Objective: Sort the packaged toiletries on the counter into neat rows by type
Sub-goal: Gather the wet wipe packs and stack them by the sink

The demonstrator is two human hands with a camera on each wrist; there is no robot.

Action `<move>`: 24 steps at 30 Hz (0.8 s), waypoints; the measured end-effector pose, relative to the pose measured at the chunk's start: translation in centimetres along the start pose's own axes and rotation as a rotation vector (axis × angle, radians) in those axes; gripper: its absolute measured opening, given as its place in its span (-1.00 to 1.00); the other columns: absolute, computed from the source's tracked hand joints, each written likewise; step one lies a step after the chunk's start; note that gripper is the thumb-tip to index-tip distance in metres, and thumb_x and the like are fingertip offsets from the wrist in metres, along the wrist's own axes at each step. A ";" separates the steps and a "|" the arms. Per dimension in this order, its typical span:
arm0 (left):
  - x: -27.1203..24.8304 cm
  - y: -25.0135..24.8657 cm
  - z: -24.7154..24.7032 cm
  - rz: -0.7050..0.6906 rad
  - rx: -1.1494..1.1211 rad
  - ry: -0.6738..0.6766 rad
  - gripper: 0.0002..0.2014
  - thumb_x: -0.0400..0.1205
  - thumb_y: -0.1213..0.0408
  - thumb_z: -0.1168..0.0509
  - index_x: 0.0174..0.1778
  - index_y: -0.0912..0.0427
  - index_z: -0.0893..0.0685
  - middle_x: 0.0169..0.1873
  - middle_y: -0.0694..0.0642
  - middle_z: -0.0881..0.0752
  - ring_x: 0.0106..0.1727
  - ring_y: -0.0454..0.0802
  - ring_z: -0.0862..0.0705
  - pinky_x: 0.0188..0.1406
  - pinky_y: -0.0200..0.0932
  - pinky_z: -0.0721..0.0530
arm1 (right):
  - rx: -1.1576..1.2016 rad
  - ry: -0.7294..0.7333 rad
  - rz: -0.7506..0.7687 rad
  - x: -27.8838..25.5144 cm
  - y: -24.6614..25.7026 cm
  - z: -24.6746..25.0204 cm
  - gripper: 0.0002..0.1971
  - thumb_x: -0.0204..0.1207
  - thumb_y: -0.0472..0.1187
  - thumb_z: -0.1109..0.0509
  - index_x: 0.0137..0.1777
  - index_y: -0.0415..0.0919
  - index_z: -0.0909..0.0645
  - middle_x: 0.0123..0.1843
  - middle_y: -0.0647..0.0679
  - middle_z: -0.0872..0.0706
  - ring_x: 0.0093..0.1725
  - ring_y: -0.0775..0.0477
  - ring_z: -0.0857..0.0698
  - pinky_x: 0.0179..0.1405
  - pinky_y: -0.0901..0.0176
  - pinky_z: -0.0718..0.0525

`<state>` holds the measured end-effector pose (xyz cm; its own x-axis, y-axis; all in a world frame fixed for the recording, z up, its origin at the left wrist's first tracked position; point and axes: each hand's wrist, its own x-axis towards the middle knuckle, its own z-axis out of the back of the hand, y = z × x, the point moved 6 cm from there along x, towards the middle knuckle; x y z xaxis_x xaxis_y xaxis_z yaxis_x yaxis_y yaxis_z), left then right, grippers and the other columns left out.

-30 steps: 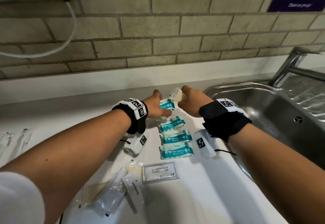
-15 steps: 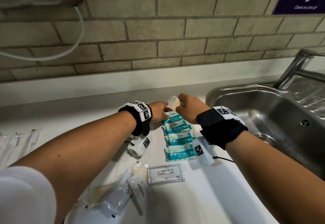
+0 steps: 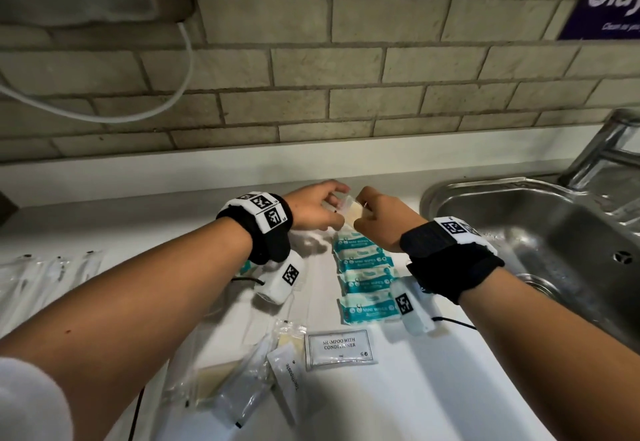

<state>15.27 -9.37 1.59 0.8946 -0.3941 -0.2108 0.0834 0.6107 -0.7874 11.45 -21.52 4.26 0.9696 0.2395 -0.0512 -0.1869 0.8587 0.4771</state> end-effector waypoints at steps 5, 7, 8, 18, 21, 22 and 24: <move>-2.9 -0.9 2.2 -0.079 -0.034 -0.036 -0.59 0.57 0.33 -0.45 0.34 0.18 -0.59 0.01 0.23 -0.69 -0.14 0.04 -0.74 -0.25 -0.28 -0.75 | 0.074 0.003 0.145 0.1 2.2 0.1 -0.67 0.48 -0.25 -0.46 0.23 -0.21 -0.55 -0.04 -0.05 -0.66 -0.22 0.00 -0.58 -0.33 0.28 -0.48; -4.5 -0.5 4.0 -0.116 -0.052 -0.125 -0.82 0.58 0.39 -0.43 0.08 0.20 -0.68 -0.14 0.17 -0.71 -0.30 -0.05 -0.71 -0.35 -0.25 -0.72 | 0.136 -0.026 0.171 0.2 2.9 0.2 -0.62 0.40 -0.23 -0.55 0.19 -0.16 -0.55 -0.06 -0.01 -0.65 -0.28 0.06 -0.58 -0.37 0.36 -0.49; -5.6 -0.1 5.1 -0.129 -0.065 -0.179 -0.90 0.59 0.40 -0.42 -0.04 0.15 -0.68 -0.22 0.12 -0.70 -0.36 -0.08 -0.70 -0.37 -0.22 -0.70 | 0.162 -0.030 0.180 0.3 3.4 0.1 -0.59 0.37 -0.22 -0.58 0.17 -0.16 -0.54 -0.07 -0.01 -0.64 -0.29 0.05 -0.58 -0.37 0.36 -0.50; -16.9 5.5 12.5 -0.073 -0.096 -0.557 -0.94 0.62 0.39 -0.38 -0.04 0.19 -0.65 -0.30 0.06 -0.71 -0.38 -0.13 -0.70 -0.48 -0.29 -0.63 | -0.205 0.337 0.210 2.5 11.2 -10.8 -0.43 0.49 0.14 -0.42 0.37 -0.20 -0.48 0.28 -0.15 -0.66 0.24 -0.18 -0.62 -0.01 0.22 -0.45; -18.8 7.6 13.3 -0.022 -0.139 -0.636 -0.91 0.61 0.38 -0.40 -0.01 0.26 -0.65 -0.32 0.09 -0.69 -0.46 -0.14 -0.69 -0.57 -0.28 -0.56 | -0.230 0.310 0.173 3.8 13.8 -13.9 -0.35 0.43 0.19 -0.44 0.35 -0.25 -0.43 0.25 -0.22 -0.67 0.22 -0.28 -0.64 0.17 0.08 -0.59; -19.4 8.6 13.3 0.008 -0.141 -0.648 -0.91 0.61 0.36 -0.40 -0.01 0.25 -0.65 -0.32 0.09 -0.69 -0.47 -0.15 -0.69 -0.58 -0.28 -0.55 | -0.242 0.291 0.164 4.2 14.3 -14.7 -0.35 0.36 0.18 -0.47 0.30 -0.23 -0.42 0.21 -0.22 -0.69 0.15 -0.29 -0.67 0.17 0.00 -0.64; -20.1 10.4 13.0 0.070 -0.139 -0.644 -0.93 0.61 0.34 -0.40 -0.05 0.18 -0.64 -0.33 0.04 -0.69 -0.49 -0.16 -0.68 -0.57 -0.27 -0.55 | -0.274 0.270 0.139 4.9 14.5 -15.7 -0.38 0.29 0.06 -0.52 0.26 -0.20 -0.40 0.16 -0.21 -0.70 0.09 -0.29 -0.69 0.08 -0.03 -0.68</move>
<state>3.85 13.83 5.14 0.9831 0.1590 0.0904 -0.0032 0.5089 -0.8608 10.98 -0.76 -2.81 0.8624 0.4407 -0.2489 -0.3838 0.8900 0.2460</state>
